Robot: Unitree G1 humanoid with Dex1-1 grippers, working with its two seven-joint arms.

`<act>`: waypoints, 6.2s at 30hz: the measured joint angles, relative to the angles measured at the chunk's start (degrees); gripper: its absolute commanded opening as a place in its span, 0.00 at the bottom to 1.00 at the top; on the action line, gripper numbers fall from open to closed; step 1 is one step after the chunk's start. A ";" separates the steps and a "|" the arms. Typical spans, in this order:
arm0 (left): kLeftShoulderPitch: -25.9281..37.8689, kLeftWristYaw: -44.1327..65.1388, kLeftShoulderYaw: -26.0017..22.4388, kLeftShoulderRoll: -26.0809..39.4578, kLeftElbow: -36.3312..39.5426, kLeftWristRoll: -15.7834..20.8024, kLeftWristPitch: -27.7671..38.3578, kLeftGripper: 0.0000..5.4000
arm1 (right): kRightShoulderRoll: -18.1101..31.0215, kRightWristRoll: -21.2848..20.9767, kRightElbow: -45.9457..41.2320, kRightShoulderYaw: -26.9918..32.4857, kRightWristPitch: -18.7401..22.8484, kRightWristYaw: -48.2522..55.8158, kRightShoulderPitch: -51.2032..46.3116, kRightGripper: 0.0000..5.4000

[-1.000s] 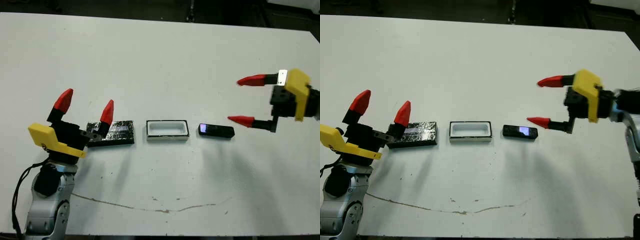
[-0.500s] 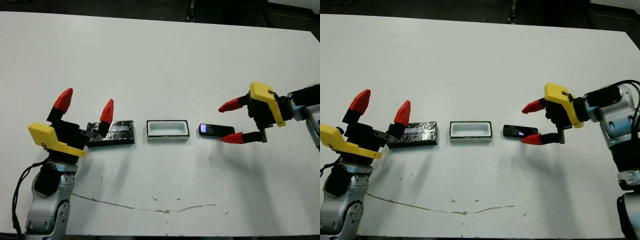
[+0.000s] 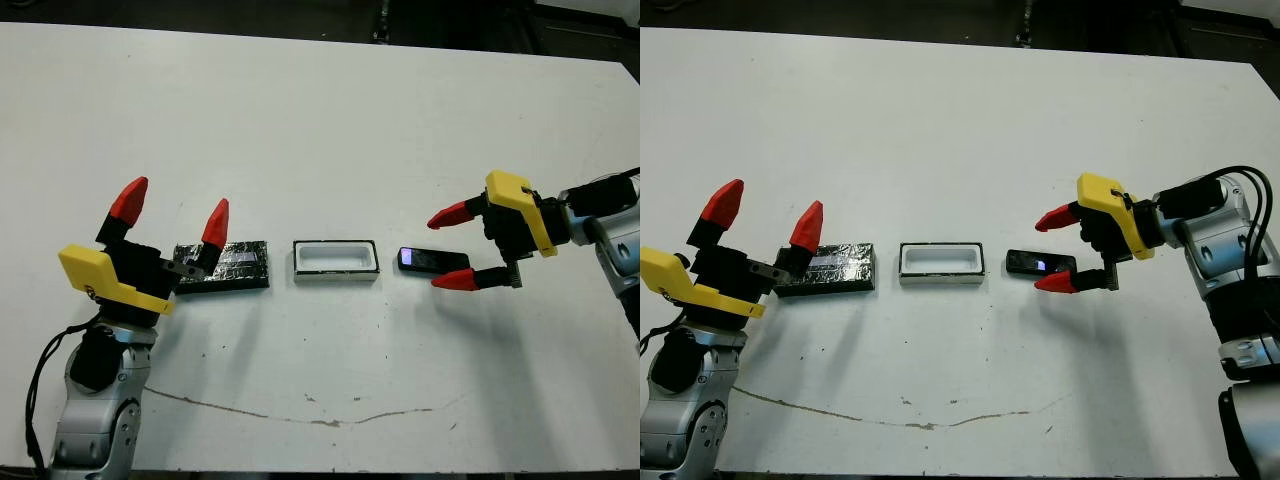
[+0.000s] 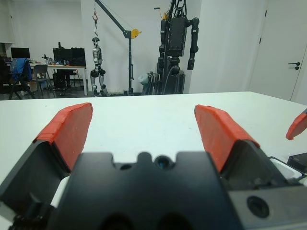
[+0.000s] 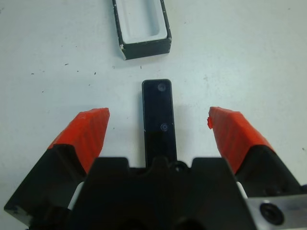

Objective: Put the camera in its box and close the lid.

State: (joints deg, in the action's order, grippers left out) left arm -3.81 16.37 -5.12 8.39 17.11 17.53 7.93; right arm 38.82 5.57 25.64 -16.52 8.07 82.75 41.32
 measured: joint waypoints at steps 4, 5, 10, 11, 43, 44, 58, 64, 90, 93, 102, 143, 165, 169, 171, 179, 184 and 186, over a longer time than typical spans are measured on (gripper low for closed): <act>0.00 0.02 0.04 -0.01 0.00 0.04 -0.02 1.00 | -0.32 -0.75 0.11 -0.04 -0.70 -0.31 -0.08 1.00; 0.00 0.02 0.04 -0.01 0.00 0.04 -0.02 1.00 | -0.36 -0.95 0.13 -0.05 -1.29 -0.49 -0.18 1.00; 0.00 0.02 0.07 -0.01 0.00 0.03 -0.02 1.00 | -0.99 -1.83 0.58 -0.39 -2.45 -0.70 -0.87 1.00; 0.00 0.01 0.07 -0.01 0.00 0.02 -0.02 1.00 | -1.09 -1.85 0.59 -0.43 -2.45 -0.75 -1.10 1.00; -0.17 -0.03 0.47 -0.07 0.11 0.04 -0.13 1.00 | -3.60 -0.83 -1.28 1.76 -5.00 -6.77 -6.93 0.38; -0.19 -0.03 0.47 -0.06 0.12 0.04 -0.24 1.00 | -3.60 -0.83 -1.29 1.76 -4.99 -6.87 -6.94 0.36; -0.39 -0.29 0.51 -0.22 0.14 0.00 -0.27 1.00 | -3.42 -0.69 -2.67 2.48 -2.82 -7.30 -7.08 0.31; -0.42 -0.29 0.48 -0.22 0.13 -0.01 -0.26 1.00 | -3.33 0.54 -3.56 5.95 -1.19 -8.94 -4.07 0.31; -0.74 -0.43 0.44 -0.66 0.16 0.02 -0.19 1.00 | -21.69 6.85 8.13 1.72 4.79 -1.93 11.56 0.31; -0.74 -0.43 0.43 -0.66 0.16 0.02 -0.19 1.00 | -23.80 6.70 9.98 1.16 3.26 -0.82 11.87 0.31; -0.75 -0.29 0.44 -0.66 0.12 0.03 -0.18 1.00 | -25.20 3.44 13.23 -0.11 0.45 -0.54 12.75 0.31; -0.79 -0.12 0.50 -0.78 0.08 0.01 -0.16 1.00 | -26.72 1.61 20.09 -0.17 -7.04 2.22 9.74 0.31; -0.87 0.25 0.48 -0.78 0.09 0.06 -0.13 1.00 | -23.59 -0.15 15.04 -0.87 -0.87 1.09 9.08 0.31; -0.87 0.27 0.47 -0.78 0.09 0.11 -0.13 1.00 | -23.45 0.20 15.82 -0.54 -2.33 1.56 9.08 0.31; -0.87 0.26 0.47 -0.78 0.09 0.10 -0.13 1.00 | -23.32 0.19 16.04 -0.57 -3.33 1.68 9.08 0.31; -0.96 0.14 0.47 -0.78 0.12 -0.02 -0.13 1.00 | -19.94 -1.03 17.38 -1.55 -5.10 3.75 10.18 0.49; -0.98 0.12 0.49 -0.78 0.24 0.04 -0.15 1.00 | -19.33 -1.46 17.01 -2.07 -5.65 4.05 10.28 0.61; -0.99 0.13 0.49 -0.78 0.25 0.09 -0.15 1.00 | -19.19 -1.88 16.70 -2.27 -6.52 4.08 10.27 0.66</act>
State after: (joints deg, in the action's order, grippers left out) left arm -4.79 16.50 -4.63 7.61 17.35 17.62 7.79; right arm 19.64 3.70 42.34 -18.79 1.55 86.83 51.59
